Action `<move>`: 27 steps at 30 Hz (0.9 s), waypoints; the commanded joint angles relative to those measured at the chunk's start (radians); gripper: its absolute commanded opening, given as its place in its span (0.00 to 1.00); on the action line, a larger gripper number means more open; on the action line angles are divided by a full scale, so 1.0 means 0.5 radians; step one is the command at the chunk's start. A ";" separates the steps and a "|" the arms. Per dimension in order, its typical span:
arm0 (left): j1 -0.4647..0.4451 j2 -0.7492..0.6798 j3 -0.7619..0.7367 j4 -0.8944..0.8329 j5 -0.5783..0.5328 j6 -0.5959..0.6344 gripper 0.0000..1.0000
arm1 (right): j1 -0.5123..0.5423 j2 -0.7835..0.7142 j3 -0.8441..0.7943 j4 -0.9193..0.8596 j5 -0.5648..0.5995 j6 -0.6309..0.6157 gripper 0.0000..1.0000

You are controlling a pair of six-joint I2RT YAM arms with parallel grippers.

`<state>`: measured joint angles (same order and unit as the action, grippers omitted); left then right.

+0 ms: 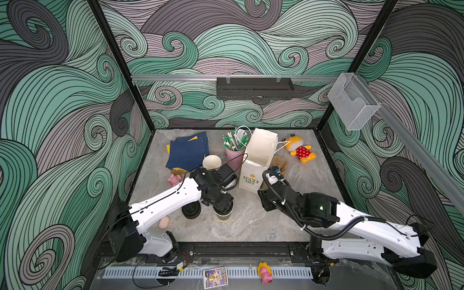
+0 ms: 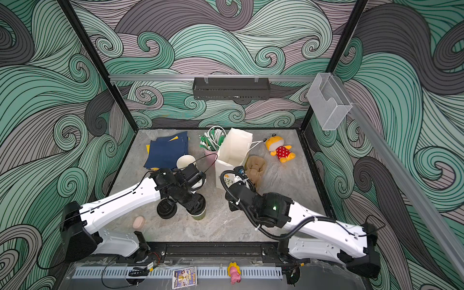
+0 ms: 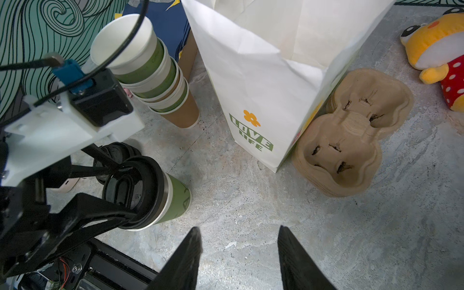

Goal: Pack the takeout coffee
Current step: 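Lift the black lid over the cup with the left gripper while the right waits, then lower the black lid onto the green paper cup with the left gripper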

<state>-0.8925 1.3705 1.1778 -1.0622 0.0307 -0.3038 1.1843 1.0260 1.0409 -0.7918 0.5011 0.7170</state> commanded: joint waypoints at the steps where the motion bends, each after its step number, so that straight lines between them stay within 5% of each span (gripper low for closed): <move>1: -0.011 0.021 0.041 -0.023 -0.016 0.034 0.69 | -0.009 -0.007 -0.014 -0.039 0.056 0.046 0.51; 21: -0.030 0.069 0.088 -0.118 0.092 0.053 0.69 | -0.009 0.004 -0.004 -0.039 0.056 0.045 0.51; 27: -0.031 0.076 0.099 -0.174 -0.044 0.046 0.69 | -0.009 0.005 0.000 -0.039 0.056 0.048 0.52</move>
<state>-0.9009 1.3994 1.1839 -1.1015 0.0467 -0.2947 1.1843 1.0264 1.0409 -0.7937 0.5011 0.7185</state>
